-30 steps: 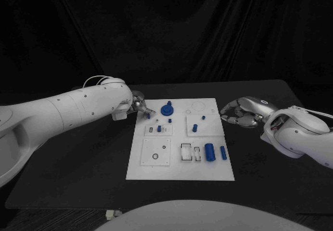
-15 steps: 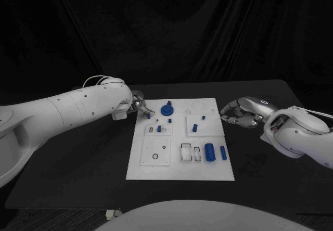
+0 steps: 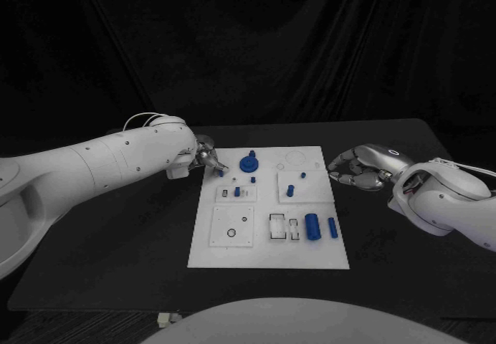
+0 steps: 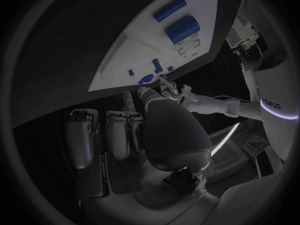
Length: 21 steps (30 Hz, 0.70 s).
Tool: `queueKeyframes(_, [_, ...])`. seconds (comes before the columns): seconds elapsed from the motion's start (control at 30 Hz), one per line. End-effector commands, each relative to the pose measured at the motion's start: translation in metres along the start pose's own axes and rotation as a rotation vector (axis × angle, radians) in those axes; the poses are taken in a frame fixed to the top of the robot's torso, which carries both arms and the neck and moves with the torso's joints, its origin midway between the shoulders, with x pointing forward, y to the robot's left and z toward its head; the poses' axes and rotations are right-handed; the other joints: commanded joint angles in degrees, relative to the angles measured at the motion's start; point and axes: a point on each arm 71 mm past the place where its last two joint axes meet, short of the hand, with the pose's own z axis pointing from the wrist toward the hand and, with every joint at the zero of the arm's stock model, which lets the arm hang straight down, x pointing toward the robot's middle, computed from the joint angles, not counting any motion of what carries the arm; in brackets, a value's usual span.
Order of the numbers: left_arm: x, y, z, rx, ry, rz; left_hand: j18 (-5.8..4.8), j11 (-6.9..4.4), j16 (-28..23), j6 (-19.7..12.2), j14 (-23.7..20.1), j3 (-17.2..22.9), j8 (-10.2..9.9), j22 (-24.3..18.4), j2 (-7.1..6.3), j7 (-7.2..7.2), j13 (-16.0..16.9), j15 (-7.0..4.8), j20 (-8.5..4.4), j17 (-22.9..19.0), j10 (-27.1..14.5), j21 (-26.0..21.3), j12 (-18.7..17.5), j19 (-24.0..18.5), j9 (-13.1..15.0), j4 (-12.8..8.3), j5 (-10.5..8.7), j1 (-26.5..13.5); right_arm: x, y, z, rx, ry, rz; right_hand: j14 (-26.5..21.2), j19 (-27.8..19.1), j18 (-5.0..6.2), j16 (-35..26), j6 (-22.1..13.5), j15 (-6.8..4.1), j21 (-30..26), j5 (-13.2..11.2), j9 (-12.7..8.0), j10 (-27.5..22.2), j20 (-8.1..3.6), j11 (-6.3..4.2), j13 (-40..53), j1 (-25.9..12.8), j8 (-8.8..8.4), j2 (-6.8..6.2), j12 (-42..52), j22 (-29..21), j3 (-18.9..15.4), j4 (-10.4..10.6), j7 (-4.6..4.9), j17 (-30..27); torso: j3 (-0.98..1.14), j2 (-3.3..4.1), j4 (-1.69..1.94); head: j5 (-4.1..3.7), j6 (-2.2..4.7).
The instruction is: Assemble the parts on the task board
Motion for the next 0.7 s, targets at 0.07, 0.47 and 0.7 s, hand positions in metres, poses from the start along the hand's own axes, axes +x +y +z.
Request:
queueKeyframes(0.07, [0.0018, -0.0012, 0.0003, 0.011, 0.013, 0.002, 1.08, -0.34, 0.15, -0.36, 5.85, 0.57, -0.43, 11.98, -0.02, 0.01, 15.07, -0.31, -0.1, 15.1, 5.97, -0.27, 0.19, -0.5, 0.09, -0.63, 1.15, 0.81, 0.0004, -0.0005, -0.0005, 0.003, -0.004, -0.001, 5.16, 4.47, -0.1, -0.17, 0.26, 0.34, -0.03, 0.23, -0.09, 6.0, 0.48, 0.12, 15.08, 0.43, -0.19, -0.36, 0.14, 14.0, 0.35, -0.15, 0.08, 11.94, 0.01, -0.01, -0.01, 0.04, 0.01])
queueKeyframes(0.47, [0.002, -0.0012, 0.0002, 0.014, 0.012, 0.002, 1.1, -0.41, 0.15, -0.52, 5.85, 3.69, -0.91, 11.95, -1.0, -0.05, 15.07, -0.37, -0.2, 15.1, 5.97, -0.39, 0.19, -0.58, 0.04, -1.98, 6.62, 1.44, 0.0007, 0.0002, 0.0, -0.002, -0.003, -0.001, 5.15, 4.45, -0.09, -0.21, 0.3, 0.34, -0.07, 0.26, -0.1, 6.0, 0.48, 0.12, 15.08, 0.44, -0.18, -0.4, 0.14, 13.98, 0.39, -0.17, 0.09, 11.88, -0.01, -0.01, 0.0, -0.08, 0.01])
queueKeyframes(0.7, [0.0024, -0.0011, 0.0, 0.016, 0.015, 0.002, 1.12, -0.43, 0.15, -0.83, 5.85, 8.71, -1.42, 11.93, -2.49, -0.02, 15.07, -0.42, -0.26, 15.1, 5.97, -0.47, 0.19, -0.64, -0.02, -3.75, 11.52, 2.04, 0.001, 0.0009, 0.0005, -0.006, -0.003, -0.001, 5.15, 4.46, -0.09, -0.19, 0.38, 0.34, -0.05, 0.31, -0.09, 6.0, 0.48, 0.11, 15.08, 0.5, -0.15, -0.35, 0.14, 13.99, 0.49, -0.2, 0.06, 11.9, -0.02, -0.01, 0.0, 0.02, 0.01])
